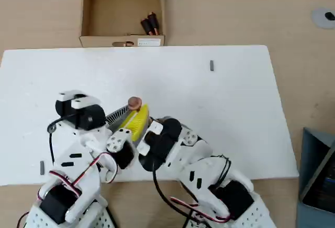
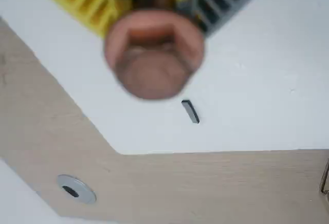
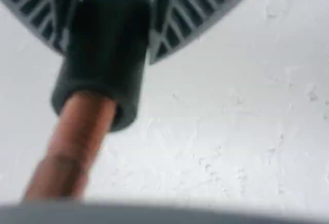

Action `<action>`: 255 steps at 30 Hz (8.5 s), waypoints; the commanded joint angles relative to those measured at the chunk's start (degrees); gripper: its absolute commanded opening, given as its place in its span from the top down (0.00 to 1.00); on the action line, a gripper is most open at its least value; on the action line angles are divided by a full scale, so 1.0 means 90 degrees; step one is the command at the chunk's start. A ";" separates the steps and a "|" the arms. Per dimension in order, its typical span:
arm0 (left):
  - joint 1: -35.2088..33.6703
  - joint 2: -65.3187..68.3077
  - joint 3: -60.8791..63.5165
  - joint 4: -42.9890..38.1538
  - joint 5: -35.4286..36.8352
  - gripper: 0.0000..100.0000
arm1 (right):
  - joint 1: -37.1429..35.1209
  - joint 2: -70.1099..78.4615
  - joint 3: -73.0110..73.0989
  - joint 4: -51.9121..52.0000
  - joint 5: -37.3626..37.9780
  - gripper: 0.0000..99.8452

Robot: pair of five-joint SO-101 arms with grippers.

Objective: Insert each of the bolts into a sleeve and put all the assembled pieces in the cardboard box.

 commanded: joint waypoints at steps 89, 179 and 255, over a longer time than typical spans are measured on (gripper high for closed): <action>0.0527 0.0015 -0.0205 0.1192 0.1827 0.93 | -0.0103 -0.0757 -0.0112 -0.0615 0.0068 0.99; -0.3966 0.0005 0.1651 0.2569 -0.1788 1.00 | 0.2183 1.2879 -1.0457 -0.3350 -0.0147 0.99; -0.3927 0.0005 0.1651 0.2579 -0.1817 1.00 | 0.3443 1.3475 -1.9414 0.5001 -0.0527 0.99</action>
